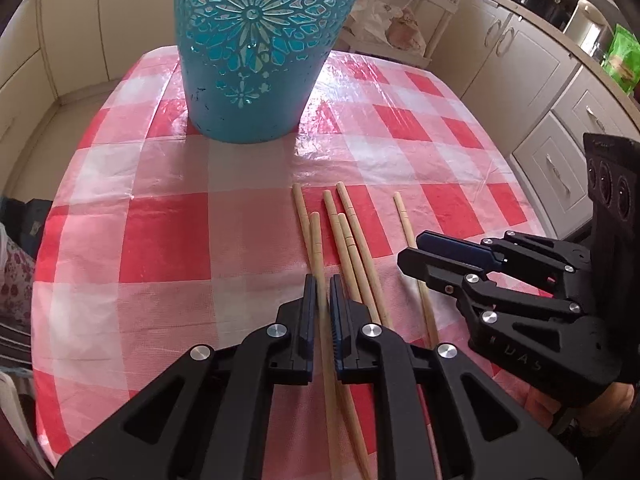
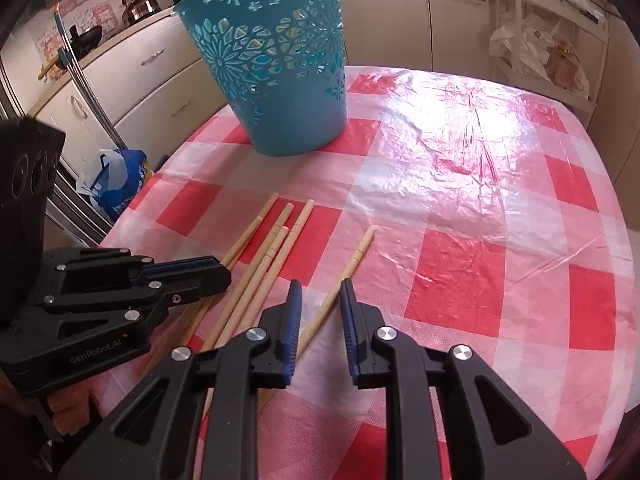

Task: Organize utensils

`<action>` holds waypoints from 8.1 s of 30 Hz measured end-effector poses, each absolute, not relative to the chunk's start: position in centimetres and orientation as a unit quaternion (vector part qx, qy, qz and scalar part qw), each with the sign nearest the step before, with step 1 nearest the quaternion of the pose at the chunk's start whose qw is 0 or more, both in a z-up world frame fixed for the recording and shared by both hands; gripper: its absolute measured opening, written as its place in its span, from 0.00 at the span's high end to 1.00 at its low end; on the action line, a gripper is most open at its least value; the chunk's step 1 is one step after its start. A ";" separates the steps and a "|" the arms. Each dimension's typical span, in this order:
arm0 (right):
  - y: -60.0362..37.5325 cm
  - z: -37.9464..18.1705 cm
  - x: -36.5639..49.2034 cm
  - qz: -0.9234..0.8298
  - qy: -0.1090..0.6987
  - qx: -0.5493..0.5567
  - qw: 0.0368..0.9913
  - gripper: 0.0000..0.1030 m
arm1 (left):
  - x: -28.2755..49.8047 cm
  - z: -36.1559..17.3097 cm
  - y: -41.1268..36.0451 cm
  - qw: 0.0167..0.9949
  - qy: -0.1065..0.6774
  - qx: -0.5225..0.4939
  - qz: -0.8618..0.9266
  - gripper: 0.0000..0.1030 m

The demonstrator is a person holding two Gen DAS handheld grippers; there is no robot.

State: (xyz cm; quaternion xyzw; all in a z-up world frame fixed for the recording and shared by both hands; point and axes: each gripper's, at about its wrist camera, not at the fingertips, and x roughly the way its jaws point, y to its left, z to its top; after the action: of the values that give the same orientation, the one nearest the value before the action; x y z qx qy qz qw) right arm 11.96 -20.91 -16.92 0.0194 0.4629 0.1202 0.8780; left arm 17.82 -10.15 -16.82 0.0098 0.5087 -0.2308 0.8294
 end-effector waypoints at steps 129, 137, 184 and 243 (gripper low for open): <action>-25.1 -17.6 11.3 0.148 0.452 0.142 0.868 0.94 | 31.5 -1.1 -7.0 0.975 0.122 -0.092 -0.160 0.70; -24.5 -17.6 11.6 0.144 0.455 0.128 0.869 0.94 | 29.7 0.2 -4.3 0.975 0.126 -0.122 -0.139 0.44; -30.6 -18.1 10.9 0.075 0.447 0.405 0.794 0.96 | 18.3 -15.1 3.0 0.914 0.260 -0.279 -0.141 0.19; -31.3 -15.5 23.0 -0.013 0.420 0.206 0.884 0.95 | 18.8 -15.9 3.3 0.900 0.278 -0.300 -0.152 0.16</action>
State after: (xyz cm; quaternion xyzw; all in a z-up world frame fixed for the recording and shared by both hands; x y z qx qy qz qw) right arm 23.01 -31.33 -15.53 0.2061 0.4195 -0.0135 0.8839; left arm 18.81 3.26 -15.85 -0.3003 0.2781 -0.1515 0.8997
